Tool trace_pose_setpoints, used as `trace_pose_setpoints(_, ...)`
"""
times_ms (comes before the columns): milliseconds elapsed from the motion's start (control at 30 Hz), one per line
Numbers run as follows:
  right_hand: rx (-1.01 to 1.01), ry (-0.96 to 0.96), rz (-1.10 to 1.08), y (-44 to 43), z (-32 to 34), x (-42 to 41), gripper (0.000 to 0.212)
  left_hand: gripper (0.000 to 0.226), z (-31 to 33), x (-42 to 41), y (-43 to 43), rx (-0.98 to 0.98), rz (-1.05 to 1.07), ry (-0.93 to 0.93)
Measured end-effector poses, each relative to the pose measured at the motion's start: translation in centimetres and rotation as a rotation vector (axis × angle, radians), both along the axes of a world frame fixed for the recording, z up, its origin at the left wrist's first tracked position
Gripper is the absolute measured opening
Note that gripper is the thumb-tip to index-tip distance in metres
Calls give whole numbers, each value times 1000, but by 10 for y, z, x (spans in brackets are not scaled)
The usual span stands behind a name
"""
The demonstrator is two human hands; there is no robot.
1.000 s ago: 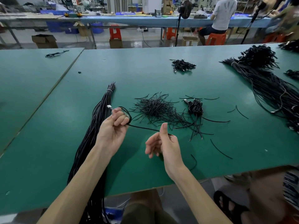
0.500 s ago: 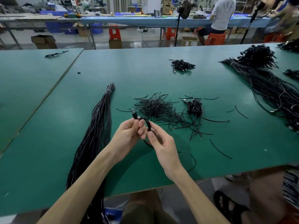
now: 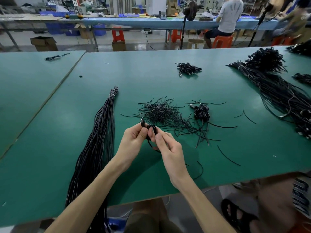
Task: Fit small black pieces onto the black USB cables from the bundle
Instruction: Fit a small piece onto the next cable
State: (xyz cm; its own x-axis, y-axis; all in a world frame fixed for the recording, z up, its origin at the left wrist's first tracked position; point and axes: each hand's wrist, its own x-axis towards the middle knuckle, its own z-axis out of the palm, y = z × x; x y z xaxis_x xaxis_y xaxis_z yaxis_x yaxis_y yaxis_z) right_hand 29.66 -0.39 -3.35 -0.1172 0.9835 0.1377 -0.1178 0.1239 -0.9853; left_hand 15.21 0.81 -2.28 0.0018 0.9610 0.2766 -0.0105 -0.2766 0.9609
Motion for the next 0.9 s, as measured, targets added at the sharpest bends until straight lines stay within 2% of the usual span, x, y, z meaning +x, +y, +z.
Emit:
trace_pose_setpoints(167,12,-68,-11,-1,-1,0,40,28,-1,-6,2,9,42,84)
trace_pose_setpoints(300,87,-279,-14,-3,-2,-1,62,29,-4,-4,2,-43,36,109)
trace_pose_setpoints(367,135,-362,-73,-4,-1,-1,66,30,-3,-5,2,-79,2,88)
trace_pose_setpoints(467,180,-439,-131,-6,1,-3,62,30,-4,-6,1,-105,-27,71)
trace_pose_setpoints(667,182,-442,-142,-5,3,-3,49,29,-5,-4,3,-121,-11,93)
trace_pose_setpoints(900,194,-442,-188,-1,3,-4,39,28,-9,0,5,-67,114,275)
